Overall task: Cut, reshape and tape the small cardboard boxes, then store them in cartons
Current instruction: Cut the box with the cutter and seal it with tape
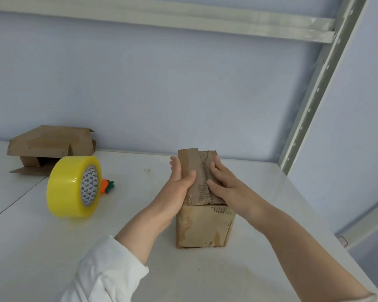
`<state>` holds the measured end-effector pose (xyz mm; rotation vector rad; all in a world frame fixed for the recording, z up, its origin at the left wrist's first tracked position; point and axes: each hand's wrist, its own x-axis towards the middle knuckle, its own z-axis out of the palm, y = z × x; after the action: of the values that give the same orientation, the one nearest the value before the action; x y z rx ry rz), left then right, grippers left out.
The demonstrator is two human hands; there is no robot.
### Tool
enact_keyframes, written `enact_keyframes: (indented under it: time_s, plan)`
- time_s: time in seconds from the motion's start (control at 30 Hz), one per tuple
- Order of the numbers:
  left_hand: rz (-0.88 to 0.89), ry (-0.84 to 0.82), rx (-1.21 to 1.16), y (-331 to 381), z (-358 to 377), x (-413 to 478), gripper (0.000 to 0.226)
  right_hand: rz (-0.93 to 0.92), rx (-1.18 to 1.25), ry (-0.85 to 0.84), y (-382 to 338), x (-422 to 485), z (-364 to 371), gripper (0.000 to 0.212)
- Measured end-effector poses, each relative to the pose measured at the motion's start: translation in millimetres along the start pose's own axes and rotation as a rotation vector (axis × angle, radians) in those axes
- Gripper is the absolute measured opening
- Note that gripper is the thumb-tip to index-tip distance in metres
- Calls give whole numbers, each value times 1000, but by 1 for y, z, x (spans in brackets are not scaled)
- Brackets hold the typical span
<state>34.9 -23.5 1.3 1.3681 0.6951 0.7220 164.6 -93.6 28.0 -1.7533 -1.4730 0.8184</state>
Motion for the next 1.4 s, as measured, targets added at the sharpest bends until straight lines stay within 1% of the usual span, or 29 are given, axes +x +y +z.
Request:
enact_keyframes:
  time_s: [0.13,0.27,0.3,0.37,0.43,0.5,0.57,0.63,0.7,0.73,0.83,0.93,1.03,1.1,1.13,1.17,1.2,1.23,1.3,1.37,1.4]
  plan:
    - [3,42,1,-1,3,-3,69,-25,26,45,6,4,5,57]
    - [-51,51,-86,2,7,-5,66,-7,364,70,7,-2,4,50]
    - [-60,51,-95,2,8,-6,65,-11,354,89,7,-1,7,48]
    - [-76,60,-55,4,7,-6,64,-30,218,133,6,1,10,47]
    - [-56,48,115,10,5,-9,63,-48,86,113,3,1,8,49]
    - [-20,67,315,19,2,-12,58,-45,12,64,1,-1,2,52]
    - [11,89,452,25,-2,-14,55,-38,-8,31,-3,-3,-7,54]
    - [21,86,533,26,-8,-18,58,-46,14,22,-10,-5,-14,48]
    - [29,90,526,25,-15,-21,62,-77,17,10,-17,-9,-15,34]
    - [32,99,504,23,-20,-23,64,-92,-2,8,-22,-11,-14,32]
    - [64,120,472,23,-27,-27,59,-111,-117,46,-30,-14,-13,39]
    - [141,191,526,26,-42,-30,50,-97,-251,118,-39,-14,-11,44]
    - [244,374,703,41,-87,-32,40,-128,-321,257,-52,-12,-9,50]
    - [201,485,954,47,-128,-34,40,-127,-350,312,-63,-8,-5,49]
    - [149,511,1094,47,-147,-35,42,-95,-357,313,-68,-5,-3,49]
    - [116,500,1207,44,-163,-38,43,-48,-373,312,-73,-3,0,49]
    - [113,475,1255,39,-174,-41,43,-7,-405,313,-76,-1,3,48]
    - [144,455,1244,32,-181,-44,43,8,-427,323,-80,1,8,47]
    - [298,455,1195,20,-186,-58,40,-33,-390,369,-90,5,23,45]
    - [495,510,1207,10,-187,-78,44,-100,-313,381,-100,10,47,44]
    - [588,560,1182,8,-187,-88,45,-124,-289,346,-105,14,62,44]
